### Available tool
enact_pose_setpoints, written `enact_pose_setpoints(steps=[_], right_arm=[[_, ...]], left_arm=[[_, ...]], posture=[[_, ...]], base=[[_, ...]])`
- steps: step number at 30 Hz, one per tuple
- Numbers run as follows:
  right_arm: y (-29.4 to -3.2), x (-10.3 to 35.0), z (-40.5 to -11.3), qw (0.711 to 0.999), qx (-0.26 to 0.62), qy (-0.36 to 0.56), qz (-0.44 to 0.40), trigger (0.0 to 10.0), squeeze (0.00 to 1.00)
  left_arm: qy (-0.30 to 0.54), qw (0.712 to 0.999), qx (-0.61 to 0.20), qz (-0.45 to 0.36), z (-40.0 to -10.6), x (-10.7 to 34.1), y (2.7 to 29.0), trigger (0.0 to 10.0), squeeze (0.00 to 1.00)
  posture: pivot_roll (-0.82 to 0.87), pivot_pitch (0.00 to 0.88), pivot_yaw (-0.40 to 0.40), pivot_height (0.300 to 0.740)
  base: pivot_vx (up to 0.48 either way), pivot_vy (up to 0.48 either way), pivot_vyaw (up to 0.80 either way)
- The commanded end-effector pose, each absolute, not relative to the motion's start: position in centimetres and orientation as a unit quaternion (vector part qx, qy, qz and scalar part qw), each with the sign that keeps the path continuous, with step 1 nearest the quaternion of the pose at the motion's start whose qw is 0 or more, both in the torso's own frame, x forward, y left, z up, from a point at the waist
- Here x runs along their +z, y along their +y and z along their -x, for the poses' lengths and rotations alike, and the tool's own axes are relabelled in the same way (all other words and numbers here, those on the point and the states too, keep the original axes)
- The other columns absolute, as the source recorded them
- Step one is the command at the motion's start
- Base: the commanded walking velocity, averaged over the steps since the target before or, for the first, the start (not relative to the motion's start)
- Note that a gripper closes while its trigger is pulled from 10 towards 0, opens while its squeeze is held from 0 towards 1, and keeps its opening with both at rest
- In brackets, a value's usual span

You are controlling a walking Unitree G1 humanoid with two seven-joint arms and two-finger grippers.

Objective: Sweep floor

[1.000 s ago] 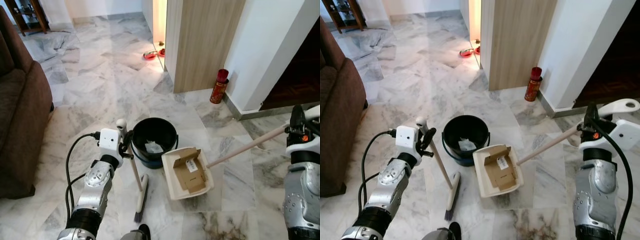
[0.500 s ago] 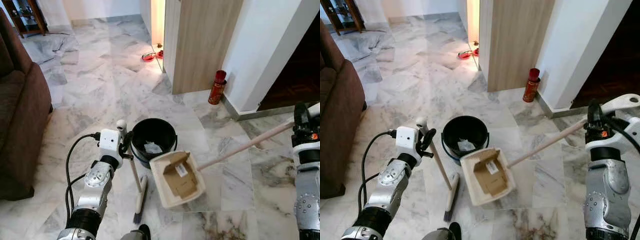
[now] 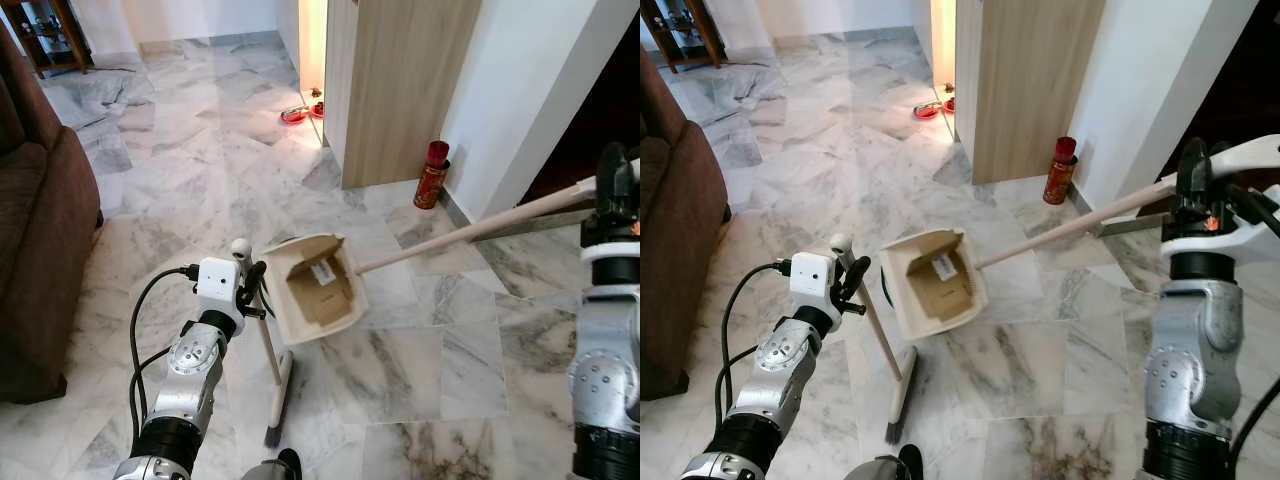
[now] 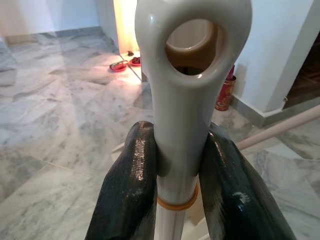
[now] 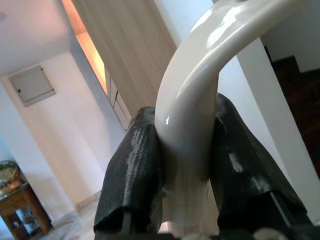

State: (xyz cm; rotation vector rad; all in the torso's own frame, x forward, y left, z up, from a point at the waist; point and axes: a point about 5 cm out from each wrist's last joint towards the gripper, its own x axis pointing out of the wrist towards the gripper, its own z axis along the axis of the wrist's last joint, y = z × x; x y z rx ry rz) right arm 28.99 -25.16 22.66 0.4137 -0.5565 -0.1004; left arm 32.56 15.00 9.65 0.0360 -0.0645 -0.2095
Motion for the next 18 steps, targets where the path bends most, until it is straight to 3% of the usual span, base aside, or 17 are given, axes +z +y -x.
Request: enact_pose_setpoints(steps=[1,7,18], right_arm=[[-24.5,24.4,-28.7,0.927,-0.037,-0.312,-0.205,10.0,0.00],[-23.5,24.1,-29.1,0.930,-0.026,-0.304,-0.207,10.0,0.00],[-23.3,23.8,-29.3,0.932,-0.031,-0.297,-0.208,10.0,0.00]], left_arm=[[-0.055,0.994,-0.092,-0.029,-32.5,10.3,15.4,10.0,0.00],[-0.060,0.997,-0.046,-0.033,-32.5,10.5,16.7,10.0,0.00],[-0.060,0.997,-0.037,-0.036,-32.5,10.4,16.9,10.0,0.00]], posture=[[0.14,0.082,-0.002,0.740],[0.14,0.084,-0.004,0.740],[0.14,0.082,-0.001,0.740]], base=[[0.000,0.000,0.00],[0.000,0.000,0.00],[0.306,0.000,0.08]])
